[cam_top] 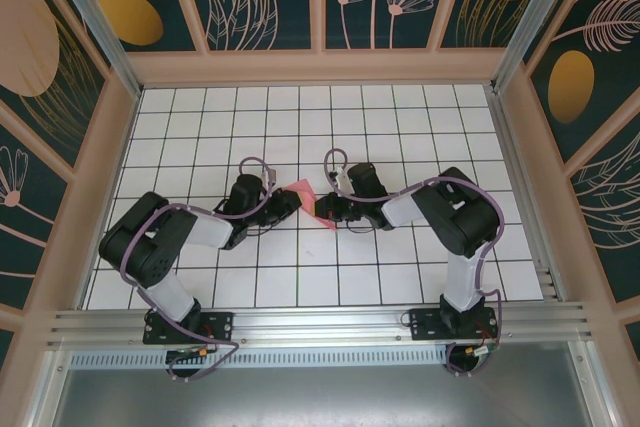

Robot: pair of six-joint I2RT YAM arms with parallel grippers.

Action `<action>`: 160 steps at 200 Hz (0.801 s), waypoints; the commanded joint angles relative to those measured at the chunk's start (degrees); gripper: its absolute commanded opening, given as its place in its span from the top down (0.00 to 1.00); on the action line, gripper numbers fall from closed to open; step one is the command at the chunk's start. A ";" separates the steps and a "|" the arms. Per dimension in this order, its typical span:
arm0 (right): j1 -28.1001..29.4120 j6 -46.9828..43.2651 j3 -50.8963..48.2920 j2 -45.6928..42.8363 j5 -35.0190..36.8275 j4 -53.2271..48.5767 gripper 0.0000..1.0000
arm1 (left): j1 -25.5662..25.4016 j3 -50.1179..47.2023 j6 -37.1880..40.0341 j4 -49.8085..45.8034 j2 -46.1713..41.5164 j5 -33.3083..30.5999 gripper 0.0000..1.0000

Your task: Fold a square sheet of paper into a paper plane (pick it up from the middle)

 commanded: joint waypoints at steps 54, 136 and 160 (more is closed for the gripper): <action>-0.78 1.85 -0.70 -0.29 -1.24 0.90 0.94 | -0.61 2.36 0.12 3.23 4.51 1.92 0.83; -0.67 0.23 0.26 0.60 -0.88 -1.92 0.93 | -0.63 3.47 0.55 3.78 6.19 2.12 0.84; -0.65 -0.26 0.63 0.56 -0.81 -2.80 0.92 | -0.59 3.91 0.42 3.10 7.28 1.96 0.85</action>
